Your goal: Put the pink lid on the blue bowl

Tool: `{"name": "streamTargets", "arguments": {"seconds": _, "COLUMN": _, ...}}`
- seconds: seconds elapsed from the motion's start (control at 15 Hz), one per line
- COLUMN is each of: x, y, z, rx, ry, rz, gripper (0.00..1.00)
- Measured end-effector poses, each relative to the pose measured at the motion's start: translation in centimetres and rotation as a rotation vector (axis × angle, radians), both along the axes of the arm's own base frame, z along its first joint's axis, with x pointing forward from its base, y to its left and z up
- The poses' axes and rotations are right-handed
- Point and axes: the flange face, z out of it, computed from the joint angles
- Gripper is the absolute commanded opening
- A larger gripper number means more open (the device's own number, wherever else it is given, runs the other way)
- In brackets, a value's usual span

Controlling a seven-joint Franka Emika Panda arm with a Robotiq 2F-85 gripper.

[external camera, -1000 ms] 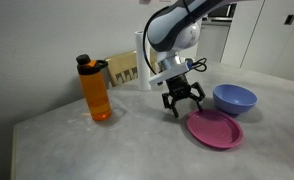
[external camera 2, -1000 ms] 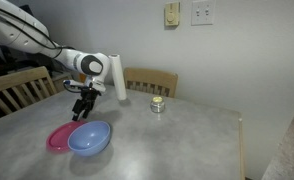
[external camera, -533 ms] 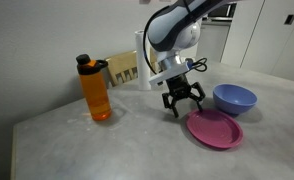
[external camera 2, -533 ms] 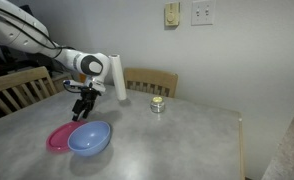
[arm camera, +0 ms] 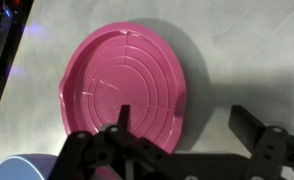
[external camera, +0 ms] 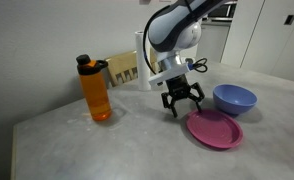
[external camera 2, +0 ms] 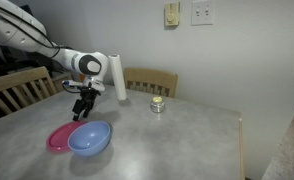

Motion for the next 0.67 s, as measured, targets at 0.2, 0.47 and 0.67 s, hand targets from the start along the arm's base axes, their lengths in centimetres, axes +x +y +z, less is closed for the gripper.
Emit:
{"name": "streamTargets", "arguments": {"seconds": 0.2, "x": -0.01, "y": 0.04, "z": 0.00, "rx": 0.000, "ry": 0.000, "rz": 0.001, "gripper": 1.00}}
{"name": "streamTargets", "arguments": {"seconds": 0.47, "x": 0.00, "y": 0.00, "z": 0.00, "rx": -0.002, "ry": 0.001, "rz": -0.003, "gripper": 1.00}}
{"name": "streamTargets", "arguments": {"seconds": 0.67, "x": 0.00, "y": -0.01, "z": 0.00, "rx": -0.005, "ry": 0.001, "rz": -0.008, "gripper": 1.00}}
